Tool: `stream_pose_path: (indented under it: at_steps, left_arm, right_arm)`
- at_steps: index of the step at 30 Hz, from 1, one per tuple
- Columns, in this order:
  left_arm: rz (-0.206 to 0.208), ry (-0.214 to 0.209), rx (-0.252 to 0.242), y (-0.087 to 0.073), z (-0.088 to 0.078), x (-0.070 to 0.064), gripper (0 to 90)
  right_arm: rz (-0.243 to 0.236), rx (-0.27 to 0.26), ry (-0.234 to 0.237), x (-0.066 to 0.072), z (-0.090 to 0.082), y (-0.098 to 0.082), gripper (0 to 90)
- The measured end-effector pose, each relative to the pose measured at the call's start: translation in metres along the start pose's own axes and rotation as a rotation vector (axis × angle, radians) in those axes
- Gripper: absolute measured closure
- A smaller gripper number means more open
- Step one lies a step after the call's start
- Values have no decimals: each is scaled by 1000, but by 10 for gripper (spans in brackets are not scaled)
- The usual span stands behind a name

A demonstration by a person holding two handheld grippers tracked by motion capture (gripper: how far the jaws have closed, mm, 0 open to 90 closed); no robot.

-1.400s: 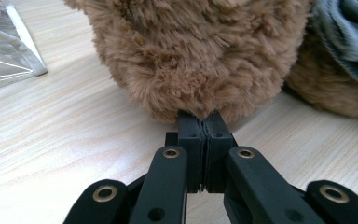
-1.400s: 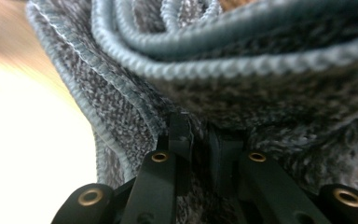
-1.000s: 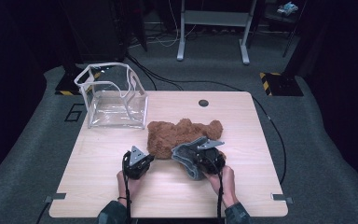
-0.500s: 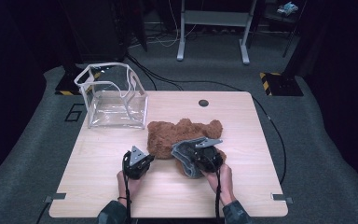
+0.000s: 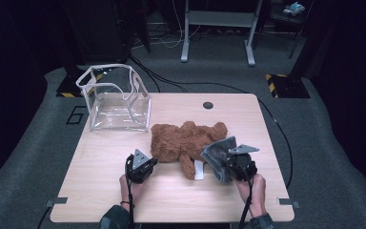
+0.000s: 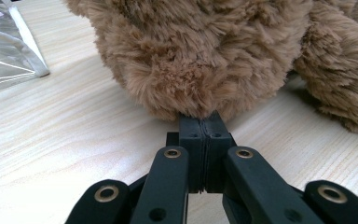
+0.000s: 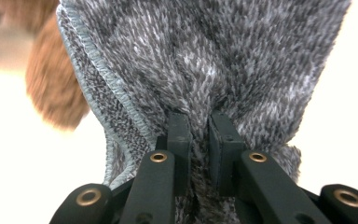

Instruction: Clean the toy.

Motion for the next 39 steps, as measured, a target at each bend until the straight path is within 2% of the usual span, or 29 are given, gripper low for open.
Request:
stream_pose_path:
  at_steps: [2,4,6,8,9,11,13,16,18,19,23,26,28,31,34,35,37,39]
  left_arm:
    - [-1,0,0,0,0,0,891]
    - [0,0,1,0,0,0,891]
    - [0,-1,1,0,0,-1,891]
    - [0,-1,0,0,0,0,891]
    - [0,-1,0,0,0,0,891]
    - [-1,0,-2,0,1,-1,891]
    - [0,-3,2,0,1,-2,891]
    - [3,-2,2,0,1,-1,891]
    - [3,-2,2,0,1,-1,891]
    - [3,-1,2,0,1,-1,891]
    - [2,0,2,0,1,-1,891]
    - [-1,-1,2,0,1,-1,891]
    - [1,-2,2,0,1,-1,891]
    - [7,-2,5,0,1,-1,891]
    - [10,-2,6,0,1,-1,891]
    - [9,-2,7,0,1,-1,891]
    - [8,-2,6,0,1,-1,891]
    - [6,-3,7,0,1,-1,891]
  right_arm:
    - [10,-41,1,-8,-1,16,809]
    - [27,-56,34,-9,6,28,809]
    - [23,-30,29,-8,22,32,809]
    - [21,14,12,-9,39,27,810]
    - [16,39,-18,-12,49,22,811]
    - [35,49,-29,-19,58,15,811]
    - [68,42,-31,-28,60,11,811]
    - [70,51,-87,-43,58,7,811]
    - [87,80,-106,-50,57,2,812]
    - [76,90,-124,-55,58,0,812]
    - [93,149,-121,-63,59,-14,812]
    - [94,178,-94,-63,57,-18,811]
    - [95,126,-77,-60,49,-4,809]
    - [102,28,-37,-51,38,28,809]
    - [59,-21,-4,-40,44,54,810]
    - [75,0,-1,-36,48,55,810]
    - [49,26,-9,-32,65,56,812]
    - [70,61,-12,-32,83,47,814]
Point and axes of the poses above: each handheld gripper's, and its own axes: z roughly forward along the jaws, y roughly out of its top, x roughly to its left, the point moved 10 cm from there along z, roughly forward along the jaws, and after that the axes turned 7 degrees about z, right-handed, at the moved point
